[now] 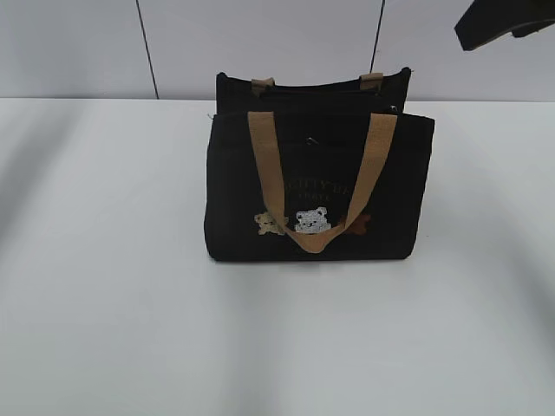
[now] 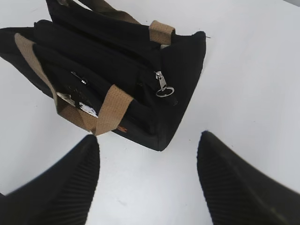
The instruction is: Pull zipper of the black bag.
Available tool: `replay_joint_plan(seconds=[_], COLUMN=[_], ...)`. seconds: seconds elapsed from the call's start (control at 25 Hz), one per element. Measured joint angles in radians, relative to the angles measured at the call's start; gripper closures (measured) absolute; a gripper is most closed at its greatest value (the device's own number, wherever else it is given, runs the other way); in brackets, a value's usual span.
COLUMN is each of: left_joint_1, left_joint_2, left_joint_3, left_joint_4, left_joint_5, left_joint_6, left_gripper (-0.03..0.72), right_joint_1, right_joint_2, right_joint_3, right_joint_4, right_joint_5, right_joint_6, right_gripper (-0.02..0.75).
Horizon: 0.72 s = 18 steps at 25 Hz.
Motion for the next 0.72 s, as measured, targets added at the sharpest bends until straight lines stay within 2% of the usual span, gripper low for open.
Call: replay_joint_plan(seconds=[0.16,0.28,0.32,0.4,0.6,0.72], left_joint_1=[0.0,0.0,0.0,-0.005,-0.06,-0.096], left_joint_2=[0.0,0.0,0.0,0.0,-0.012,-0.052], left_joint_3=[0.056,0.096,0.103,0.104,0.104,0.104], left_joint_4=[-0.024,-0.173,-0.261,-0.483,-1.048,-1.277], left_joint_5=[0.087,0.149,0.161,0.19,0.282,0.386], left_joint_6=[0.003,0.036,0.077,0.223,0.804,1.053], left_gripper=[0.101,0.101,0.101,0.101,0.101,0.101], right_joint_1=[0.0,0.0,0.0,0.0,0.0,0.0], right_joint_2=[0.0,0.0,0.0,0.0,0.0,0.0], right_joint_3=[0.0,0.0,0.0,0.0,0.0,0.0], right_joint_4=[-0.007,-0.008,-0.009,-0.009,-0.009,-0.009], right_joint_5=[0.0,0.0,0.0,0.001,0.002,0.01], right_joint_6=[0.0,0.0,0.0,0.0,0.0,0.028], right_gripper=[0.245,0.245,0.245,0.245,0.245,0.245])
